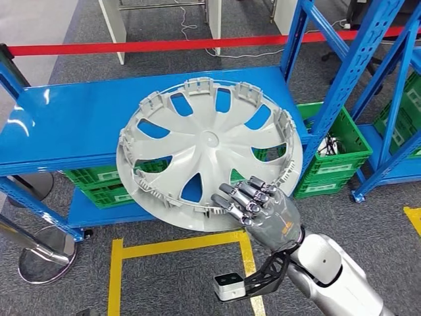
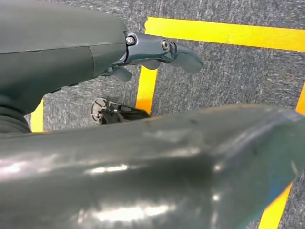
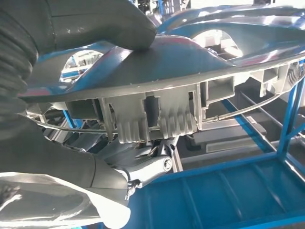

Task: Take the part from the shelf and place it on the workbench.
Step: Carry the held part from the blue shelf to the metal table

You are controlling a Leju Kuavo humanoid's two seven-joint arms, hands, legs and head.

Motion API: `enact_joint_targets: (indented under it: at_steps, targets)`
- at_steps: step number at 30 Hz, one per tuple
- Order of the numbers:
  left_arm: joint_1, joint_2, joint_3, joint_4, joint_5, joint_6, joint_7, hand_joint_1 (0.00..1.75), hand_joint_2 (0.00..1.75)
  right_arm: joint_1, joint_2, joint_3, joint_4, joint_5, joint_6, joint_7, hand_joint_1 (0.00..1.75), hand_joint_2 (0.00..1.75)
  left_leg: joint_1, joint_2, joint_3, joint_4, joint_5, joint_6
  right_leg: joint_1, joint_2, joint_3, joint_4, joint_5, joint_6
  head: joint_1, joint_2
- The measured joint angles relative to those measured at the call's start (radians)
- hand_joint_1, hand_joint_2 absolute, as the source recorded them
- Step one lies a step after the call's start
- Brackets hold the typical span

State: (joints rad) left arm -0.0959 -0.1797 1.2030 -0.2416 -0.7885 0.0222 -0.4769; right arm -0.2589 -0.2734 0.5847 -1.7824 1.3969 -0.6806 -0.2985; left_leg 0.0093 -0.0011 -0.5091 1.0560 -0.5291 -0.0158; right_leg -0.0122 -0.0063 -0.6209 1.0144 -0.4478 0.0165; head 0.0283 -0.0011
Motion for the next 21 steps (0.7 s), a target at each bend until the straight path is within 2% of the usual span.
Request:
enact_joint_targets:
  at_steps: [1,2,4,5,6,8,9,10,11,12,13,15,16,17,18,19,20,21]
  targets:
    - [-0.001,0.000,0.000,0.000,0.000,0.001,0.002,0.00,0.00,-0.002,-0.002,0.002,0.001,0.000,0.000,0.003,1.75,1.75,-0.002,-0.002,0.021,-0.041,-0.014,0.006,0.000,0.000,-0.005,0.001,0.006,0.006,0.000,0.000]
    - [-0.002,0.000,0.000,0.000,0.000,0.002,0.003,0.00,0.00,-0.004,-0.005,0.004,0.003,0.000,0.000,0.007,1.75,1.75,-0.005,-0.003,0.027,-0.058,-0.019,0.014,0.000,-0.002,-0.007,0.000,0.014,0.014,0.001,0.000]
    - [-0.002,0.000,0.000,0.000,-0.002,0.004,0.006,0.00,0.00,-0.012,-0.013,0.012,0.010,0.004,0.000,0.018,1.75,1.75,-0.006,-0.004,0.018,-0.064,-0.005,0.032,-0.004,-0.004,-0.015,-0.001,0.019,0.027,0.001,0.000]
    - [-0.002,0.001,0.000,0.000,-0.002,0.004,0.006,0.00,0.00,-0.017,-0.018,0.016,0.013,0.006,0.000,0.025,1.75,1.75,-0.006,-0.006,0.012,-0.067,0.006,0.041,-0.005,-0.003,-0.025,0.015,0.004,0.032,0.001,0.000]
    - [-0.003,0.001,0.000,0.000,-0.002,0.005,0.005,0.00,0.00,-0.023,-0.023,0.021,0.016,0.009,0.000,0.032,1.75,1.75,-0.005,-0.009,0.004,-0.070,0.017,0.048,-0.006,-0.001,-0.044,0.053,-0.025,0.035,0.002,0.000]
    - [-0.003,0.000,0.000,0.001,-0.002,0.005,0.005,0.00,0.00,-0.032,-0.033,0.032,0.023,0.012,0.000,0.042,1.75,1.75,-0.008,-0.017,-0.017,-0.069,0.034,0.055,-0.006,0.002,-0.094,0.183,-0.106,0.037,0.003,0.000]
    - [-0.003,0.000,0.000,0.001,-0.002,0.005,0.005,0.00,0.00,-0.035,-0.037,0.037,0.027,0.012,0.000,0.045,1.75,1.75,-0.010,-0.022,-0.028,-0.068,0.042,0.056,-0.006,0.002,-0.113,0.245,-0.135,0.037,0.003,0.000]
    - [-0.003,0.000,0.000,0.001,-0.002,0.005,0.004,0.00,0.00,-0.037,-0.040,0.043,0.032,0.012,0.000,0.048,1.75,1.75,-0.012,-0.029,-0.037,-0.067,0.049,0.057,-0.005,0.003,-0.118,0.279,-0.147,0.035,0.003,0.000]
    - [-0.003,-0.001,0.000,0.001,-0.002,0.005,0.004,0.00,0.00,-0.039,-0.042,0.048,0.037,0.012,0.000,0.050,1.75,1.75,-0.014,-0.037,-0.045,-0.066,0.055,0.057,-0.004,0.004,-0.105,0.275,-0.142,0.033,0.003,0.000]
    - [-0.003,-0.001,0.000,0.001,-0.002,0.006,0.004,0.00,0.00,-0.041,-0.044,0.053,0.041,0.012,0.000,0.052,1.75,1.75,-0.016,-0.046,-0.050,-0.066,0.060,0.057,-0.003,0.009,-0.069,0.229,-0.120,0.027,0.003,0.000]
    - [-0.003,-0.001,0.000,0.001,-0.002,0.006,0.004,0.00,0.00,-0.044,-0.047,0.057,0.046,0.013,0.000,0.054,1.75,1.75,-0.018,-0.056,-0.054,-0.065,0.064,0.055,-0.002,0.022,-0.020,0.157,-0.091,0.020,0.003,0.000]
    - [-0.004,-0.004,0.000,0.001,-0.002,0.006,0.004,0.00,0.00,-0.049,-0.053,0.064,0.051,0.016,0.000,0.060,1.75,1.75,-0.019,-0.075,-0.062,-0.062,0.072,0.049,-0.003,0.072,0.063,0.024,-0.062,0.004,0.000,0.000]
    - [-0.005,-0.005,0.000,0.002,-0.002,0.007,0.004,0.00,0.00,-0.051,-0.055,0.067,0.053,0.019,0.000,0.065,1.75,1.75,-0.018,-0.083,-0.069,-0.059,0.076,0.044,-0.003,0.090,0.083,-0.009,-0.060,0.000,-0.002,0.000]
    - [-0.006,-0.006,0.000,0.002,-0.003,0.007,0.004,0.00,0.00,-0.052,-0.056,0.069,0.053,0.022,0.000,0.069,1.75,1.75,-0.015,-0.094,-0.077,-0.057,0.081,0.037,-0.003,0.098,0.088,-0.020,-0.064,-0.001,-0.004,0.000]
    - [-0.006,-0.007,0.000,0.002,-0.003,0.007,0.004,0.00,0.00,-0.052,-0.058,0.071,0.054,0.025,-0.001,0.072,1.75,1.75,-0.013,-0.106,-0.083,-0.055,0.085,0.030,-0.001,0.089,0.090,-0.024,-0.061,-0.001,-0.005,0.000]
    - [-0.004,-0.007,0.000,0.003,-0.004,0.007,0.004,0.00,0.00,-0.053,-0.059,0.073,0.054,0.028,-0.001,0.076,1.75,1.75,-0.011,-0.107,-0.089,-0.052,0.085,0.024,-0.002,0.074,0.089,-0.026,-0.058,-0.004,-0.005,0.000]
    - [-0.003,-0.006,0.000,0.003,-0.004,0.007,0.004,0.00,0.00,-0.053,-0.060,0.075,0.055,0.029,-0.001,0.079,1.75,1.75,-0.012,-0.095,-0.096,-0.041,0.077,0.018,-0.003,0.060,0.090,-0.029,-0.055,-0.007,-0.006,0.000]
    - [-0.003,-0.006,0.000,0.003,-0.004,0.007,0.004,0.00,0.00,-0.052,-0.061,0.076,0.055,0.030,-0.001,0.081,1.75,1.75,-0.012,-0.073,-0.110,-0.011,0.056,0.012,-0.006,0.045,0.090,-0.032,-0.052,-0.010,-0.009,0.000]
